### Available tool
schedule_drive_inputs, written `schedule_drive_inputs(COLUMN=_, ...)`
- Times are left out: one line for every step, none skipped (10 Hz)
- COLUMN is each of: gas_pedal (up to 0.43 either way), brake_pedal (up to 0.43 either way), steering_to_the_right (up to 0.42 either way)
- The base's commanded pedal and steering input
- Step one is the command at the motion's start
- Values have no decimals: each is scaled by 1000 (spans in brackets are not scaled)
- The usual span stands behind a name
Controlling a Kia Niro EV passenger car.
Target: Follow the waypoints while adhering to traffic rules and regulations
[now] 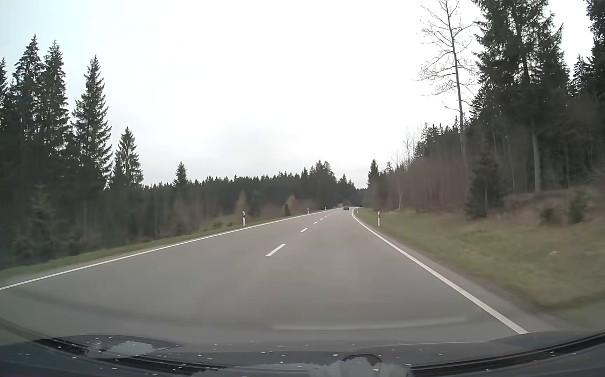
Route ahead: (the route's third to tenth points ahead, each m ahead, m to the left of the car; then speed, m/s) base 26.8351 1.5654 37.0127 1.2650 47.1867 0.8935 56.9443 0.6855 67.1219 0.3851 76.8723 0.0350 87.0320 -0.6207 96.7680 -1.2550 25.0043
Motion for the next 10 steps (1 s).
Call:
schedule_drive_inputs(gas_pedal=268, brake_pedal=0, steering_to_the_right=2)
schedule_drive_inputs(gas_pedal=268, brake_pedal=0, steering_to_the_right=3)
schedule_drive_inputs(gas_pedal=268, brake_pedal=0, steering_to_the_right=3)
schedule_drive_inputs(gas_pedal=268, brake_pedal=0, steering_to_the_right=4)
schedule_drive_inputs(gas_pedal=268, brake_pedal=0, steering_to_the_right=4)
schedule_drive_inputs(gas_pedal=268, brake_pedal=0, steering_to_the_right=5)
schedule_drive_inputs(gas_pedal=268, brake_pedal=0, steering_to_the_right=5)
schedule_drive_inputs(gas_pedal=260, brake_pedal=0, steering_to_the_right=6)
schedule_drive_inputs(gas_pedal=228, brake_pedal=0, steering_to_the_right=5)
schedule_drive_inputs(gas_pedal=197, brake_pedal=0, steering_to_the_right=6)
